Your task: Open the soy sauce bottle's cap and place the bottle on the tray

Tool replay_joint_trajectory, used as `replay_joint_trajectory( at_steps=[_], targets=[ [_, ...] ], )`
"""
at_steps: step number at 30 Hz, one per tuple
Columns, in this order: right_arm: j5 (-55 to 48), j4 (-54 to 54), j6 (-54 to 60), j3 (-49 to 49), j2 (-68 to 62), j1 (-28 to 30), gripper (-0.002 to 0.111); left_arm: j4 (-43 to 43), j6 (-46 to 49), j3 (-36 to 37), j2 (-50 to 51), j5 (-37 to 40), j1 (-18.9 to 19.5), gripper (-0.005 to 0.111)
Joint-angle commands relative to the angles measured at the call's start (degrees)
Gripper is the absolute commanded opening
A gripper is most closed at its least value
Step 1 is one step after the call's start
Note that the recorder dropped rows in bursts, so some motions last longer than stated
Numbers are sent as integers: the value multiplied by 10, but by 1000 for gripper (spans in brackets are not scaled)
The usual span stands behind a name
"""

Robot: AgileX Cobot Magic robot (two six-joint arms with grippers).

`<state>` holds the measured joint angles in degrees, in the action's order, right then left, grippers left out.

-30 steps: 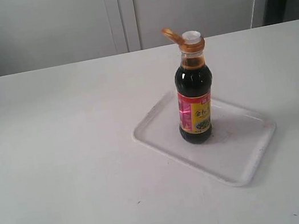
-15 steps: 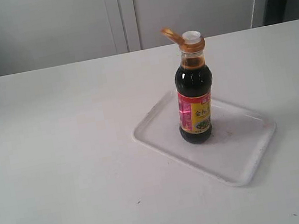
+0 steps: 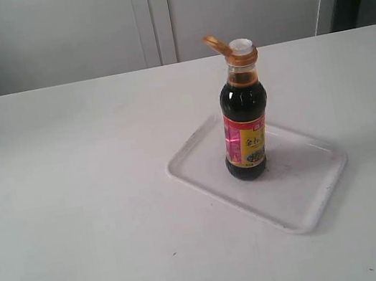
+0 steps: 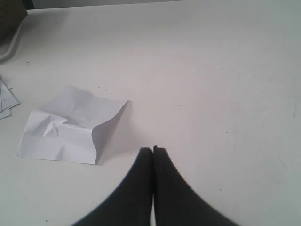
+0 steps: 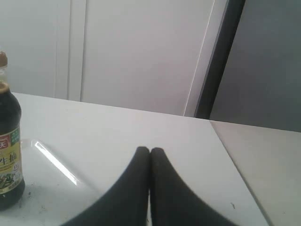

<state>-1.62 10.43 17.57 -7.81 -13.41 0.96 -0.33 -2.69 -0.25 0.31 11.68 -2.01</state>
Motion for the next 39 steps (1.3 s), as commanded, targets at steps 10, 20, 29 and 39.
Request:
replay_joint_trajectory(
  at_steps=[10, 20, 29, 39],
  targets=[
    [-14, -119, -176, 33, 57, 2, 0, -7, 0, 2, -3, 0, 2, 0],
    [-50, -120, -179, 78, 123, 2, 0, -7, 0, 2, -3, 0, 2, 0],
    [-132, -120, -158, 78, 134, 2, 0, -7, 0, 2, -3, 0, 2, 0],
    [-184, -120, -158, 78, 134, 2, 0, -7, 0, 2, -3, 0, 2, 0]
  ],
)
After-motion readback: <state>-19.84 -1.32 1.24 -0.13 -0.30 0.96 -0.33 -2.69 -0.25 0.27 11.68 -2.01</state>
